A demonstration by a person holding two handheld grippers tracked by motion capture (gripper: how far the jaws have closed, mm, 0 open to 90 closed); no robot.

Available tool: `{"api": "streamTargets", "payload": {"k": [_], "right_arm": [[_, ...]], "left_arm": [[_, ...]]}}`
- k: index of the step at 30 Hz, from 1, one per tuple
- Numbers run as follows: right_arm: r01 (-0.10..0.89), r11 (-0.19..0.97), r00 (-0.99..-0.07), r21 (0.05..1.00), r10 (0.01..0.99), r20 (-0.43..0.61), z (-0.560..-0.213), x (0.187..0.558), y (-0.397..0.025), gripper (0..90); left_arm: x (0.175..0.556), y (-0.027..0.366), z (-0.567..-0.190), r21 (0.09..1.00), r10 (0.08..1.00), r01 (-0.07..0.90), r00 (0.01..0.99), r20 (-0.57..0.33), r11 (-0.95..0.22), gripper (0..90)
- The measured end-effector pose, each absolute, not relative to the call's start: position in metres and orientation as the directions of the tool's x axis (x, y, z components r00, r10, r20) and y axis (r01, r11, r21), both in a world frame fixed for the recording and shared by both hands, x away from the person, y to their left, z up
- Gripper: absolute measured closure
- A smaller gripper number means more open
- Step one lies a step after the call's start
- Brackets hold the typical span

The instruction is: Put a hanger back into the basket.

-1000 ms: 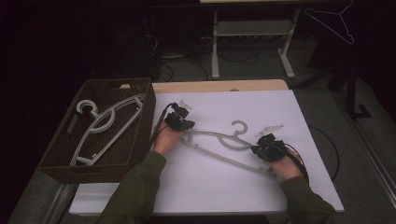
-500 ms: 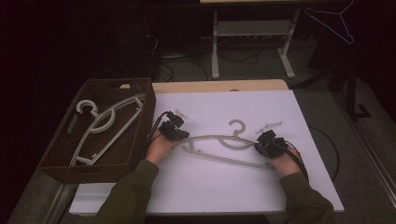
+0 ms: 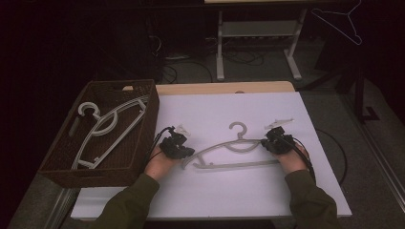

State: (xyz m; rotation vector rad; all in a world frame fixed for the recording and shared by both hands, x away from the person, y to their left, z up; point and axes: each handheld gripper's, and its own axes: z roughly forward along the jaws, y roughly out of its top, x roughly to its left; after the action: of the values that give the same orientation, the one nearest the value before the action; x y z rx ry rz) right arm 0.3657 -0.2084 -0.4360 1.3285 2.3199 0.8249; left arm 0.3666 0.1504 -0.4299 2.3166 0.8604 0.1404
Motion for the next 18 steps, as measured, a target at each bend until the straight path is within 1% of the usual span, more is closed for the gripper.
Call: {"api": "streamTargets", "payload": {"k": [3, 4, 9, 12, 15, 18], "right_arm": [[0.648, 0.376, -0.507, 0.663, 0.862, 0.006, -0.424, 0.354, -0.218, 90.0], [0.644, 0.368, -0.507, 0.671, 0.862, 0.014, -0.421, 0.349, -0.221, 90.0], [0.646, 0.346, -0.490, 0.680, 0.872, 0.022, -0.413, 0.324, -0.239, 89.9], [0.648, 0.335, -0.477, 0.684, 0.879, 0.021, -0.413, 0.312, -0.251, 90.0], [0.665, 0.314, -0.454, 0.677, 0.890, 0.034, -0.415, 0.303, -0.261, 90.0], [0.673, 0.304, -0.444, 0.674, 0.895, 0.039, -0.418, 0.299, -0.268, 90.0]], "left_arm": [[0.367, 0.156, -0.425, 0.646, 0.609, 0.539, 0.781, -0.141, -0.541, 89.6], [0.367, 0.157, -0.424, 0.659, 0.612, 0.542, 0.776, -0.153, -0.522, 84.3], [0.367, 0.160, -0.422, 0.678, 0.607, 0.536, 0.777, -0.165, -0.502, 72.2], [0.367, 0.159, -0.421, 0.702, 0.606, 0.535, 0.774, -0.183, -0.471, 59.8], [0.367, 0.157, -0.420, 0.716, 0.608, 0.532, 0.771, -0.189, -0.452, 49.6], [0.368, 0.157, -0.418, 0.731, 0.604, 0.523, 0.774, -0.191, -0.438, 43.3]]}}
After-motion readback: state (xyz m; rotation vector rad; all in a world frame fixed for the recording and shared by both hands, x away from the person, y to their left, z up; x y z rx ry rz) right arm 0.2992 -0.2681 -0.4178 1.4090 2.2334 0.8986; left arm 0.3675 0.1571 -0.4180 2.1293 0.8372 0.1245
